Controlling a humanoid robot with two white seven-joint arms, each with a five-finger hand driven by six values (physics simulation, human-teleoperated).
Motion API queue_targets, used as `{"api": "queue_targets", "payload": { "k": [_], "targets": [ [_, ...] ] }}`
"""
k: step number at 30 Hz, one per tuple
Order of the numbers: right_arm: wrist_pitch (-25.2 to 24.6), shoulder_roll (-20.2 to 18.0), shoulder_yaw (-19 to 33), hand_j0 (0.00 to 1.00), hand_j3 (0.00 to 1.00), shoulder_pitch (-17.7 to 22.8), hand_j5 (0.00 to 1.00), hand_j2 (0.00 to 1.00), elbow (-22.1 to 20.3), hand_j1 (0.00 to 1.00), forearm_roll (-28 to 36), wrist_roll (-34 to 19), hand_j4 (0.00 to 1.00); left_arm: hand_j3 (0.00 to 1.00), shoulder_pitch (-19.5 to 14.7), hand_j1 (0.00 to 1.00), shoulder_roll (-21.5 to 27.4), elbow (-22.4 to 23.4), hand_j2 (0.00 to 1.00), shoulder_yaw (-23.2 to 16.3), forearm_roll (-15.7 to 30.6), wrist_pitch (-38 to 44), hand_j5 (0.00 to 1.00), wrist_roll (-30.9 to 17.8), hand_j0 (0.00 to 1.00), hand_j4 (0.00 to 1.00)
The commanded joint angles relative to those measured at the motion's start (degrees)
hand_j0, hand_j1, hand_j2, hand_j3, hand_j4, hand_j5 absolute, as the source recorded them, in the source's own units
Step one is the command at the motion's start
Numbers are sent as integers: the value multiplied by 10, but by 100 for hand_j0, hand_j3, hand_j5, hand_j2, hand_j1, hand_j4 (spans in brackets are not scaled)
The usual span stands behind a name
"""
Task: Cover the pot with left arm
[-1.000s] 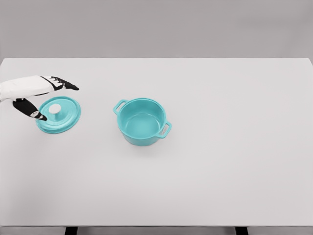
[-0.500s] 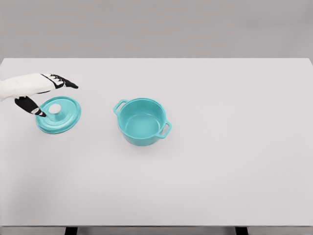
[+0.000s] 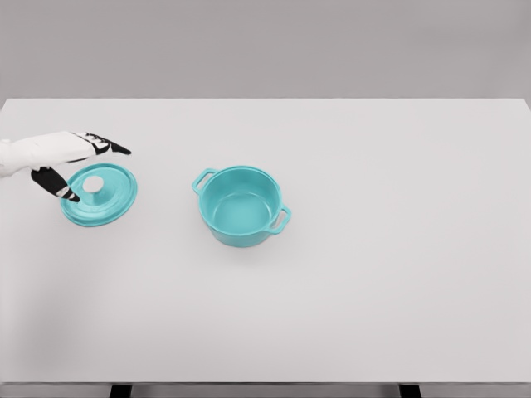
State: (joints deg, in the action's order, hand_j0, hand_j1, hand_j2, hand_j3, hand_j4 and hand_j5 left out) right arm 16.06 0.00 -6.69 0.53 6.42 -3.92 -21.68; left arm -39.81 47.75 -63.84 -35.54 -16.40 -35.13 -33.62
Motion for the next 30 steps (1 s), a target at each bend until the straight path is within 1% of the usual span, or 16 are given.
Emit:
{"api": "queue_targets", "payload": {
  "k": [1, 14, 19, 21, 22, 23, 26, 30],
  "targets": [
    [0, 0, 0, 100, 100, 0, 100, 100, 0, 100, 0, 0, 100, 100, -1, 100, -7, 13, 100, 0, -6, 1, 100, 0, 100, 100],
    [0, 0, 0, 100, 100, 0, 100, 100, 0, 100, 1, 0, 100, 100, -2, 100, -8, 19, 100, 1, -6, 1, 100, 0, 100, 100],
    [0, 0, 0, 100, 100, 0, 100, 100, 0, 100, 0, 1, 100, 100, -1, 100, -16, 19, 100, 0, -7, 1, 100, 0, 100, 100],
    [0, 0, 0, 100, 100, 0, 100, 100, 0, 100, 0, 0, 100, 100, -1, 100, -15, 22, 100, 0, -8, 1, 100, 0, 100, 100],
    [0, 0, 0, 100, 100, 0, 100, 100, 0, 100, 0, 0, 100, 97, -1, 97, -15, 25, 97, 0, -8, 1, 97, 0, 97, 97],
    [0, 0, 0, 100, 100, 0, 100, 100, 0, 100, 0, 0, 100, 96, -2, 96, -16, 29, 96, 0, -8, 1, 96, 0, 96, 96],
    [0, 0, 0, 100, 100, 0, 100, 100, 0, 100, 0, 0, 100, 96, -1, 96, -18, 35, 96, 0, -8, 1, 96, 0, 96, 96],
    [0, 0, 0, 100, 100, 0, 100, 100, 0, 100, 0, 0, 100, 97, -2, 97, -27, 51, 97, 0, -24, 1, 97, 0, 97, 97]
  ]
}}
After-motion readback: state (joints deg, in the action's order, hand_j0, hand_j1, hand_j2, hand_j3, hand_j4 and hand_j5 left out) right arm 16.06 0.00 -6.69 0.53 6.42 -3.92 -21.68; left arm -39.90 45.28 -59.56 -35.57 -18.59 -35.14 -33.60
